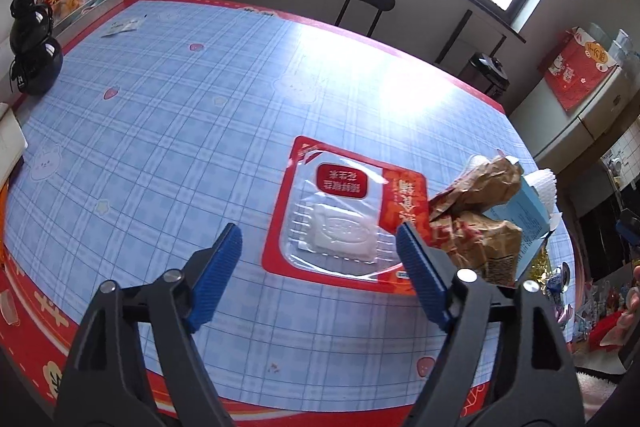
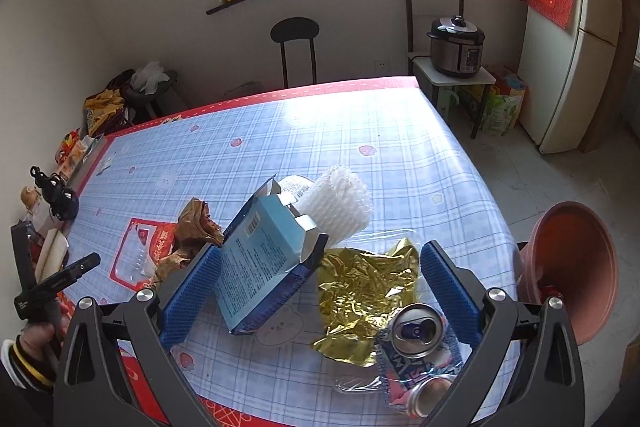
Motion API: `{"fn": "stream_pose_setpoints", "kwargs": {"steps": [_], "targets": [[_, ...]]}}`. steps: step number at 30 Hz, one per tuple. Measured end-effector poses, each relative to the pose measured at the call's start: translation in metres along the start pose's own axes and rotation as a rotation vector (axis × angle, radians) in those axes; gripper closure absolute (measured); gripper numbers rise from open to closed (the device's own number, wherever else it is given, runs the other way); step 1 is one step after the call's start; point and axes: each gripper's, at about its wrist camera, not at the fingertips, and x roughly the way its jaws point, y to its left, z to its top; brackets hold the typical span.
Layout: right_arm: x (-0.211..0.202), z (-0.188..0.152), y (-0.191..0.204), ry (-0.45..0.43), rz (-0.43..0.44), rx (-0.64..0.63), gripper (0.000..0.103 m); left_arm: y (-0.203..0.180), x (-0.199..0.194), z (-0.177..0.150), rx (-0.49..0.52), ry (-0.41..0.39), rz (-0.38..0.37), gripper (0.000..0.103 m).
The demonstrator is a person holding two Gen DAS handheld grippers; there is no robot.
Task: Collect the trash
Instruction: 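Grasp the red-and-clear food tray with the left gripper while the right grasps the brown paper bag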
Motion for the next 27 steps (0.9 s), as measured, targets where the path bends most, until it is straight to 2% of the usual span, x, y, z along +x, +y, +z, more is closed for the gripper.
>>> {"fn": "stream_pose_setpoints", "kwargs": {"steps": [2,5,13,15,17,21,23,27], "targets": [[0.013,-0.001,0.016,0.017,0.006,0.003,0.005,0.019,0.018,0.005,-0.037,0.036,-0.014,0.041],[0.030,0.000,0.039,0.043,0.010,-0.017,0.005,0.035,0.040,0.013,-0.055,0.069,-0.034,0.049],[0.069,0.002,0.086,0.114,0.025,-0.060,0.005,0.036,0.077,0.014,0.008,0.147,-0.084,0.052],[0.078,0.002,0.094,0.130,0.029,-0.064,0.005,0.036,0.081,0.013,0.010,0.156,-0.090,0.056],[0.087,0.002,0.103,0.145,0.039,-0.066,0.005,0.038,0.084,0.011,0.006,0.169,-0.083,0.065],[0.101,0.000,0.122,0.178,0.071,-0.081,0.005,0.049,0.082,0.006,-0.024,0.171,-0.102,0.073],[0.108,-0.004,0.134,0.198,0.088,-0.093,0.005,0.056,0.080,0.001,-0.036,0.169,-0.111,0.084],[0.129,-0.014,0.155,0.274,0.108,-0.107,0.005,0.068,0.072,-0.008,-0.052,0.155,-0.085,0.086]]}}
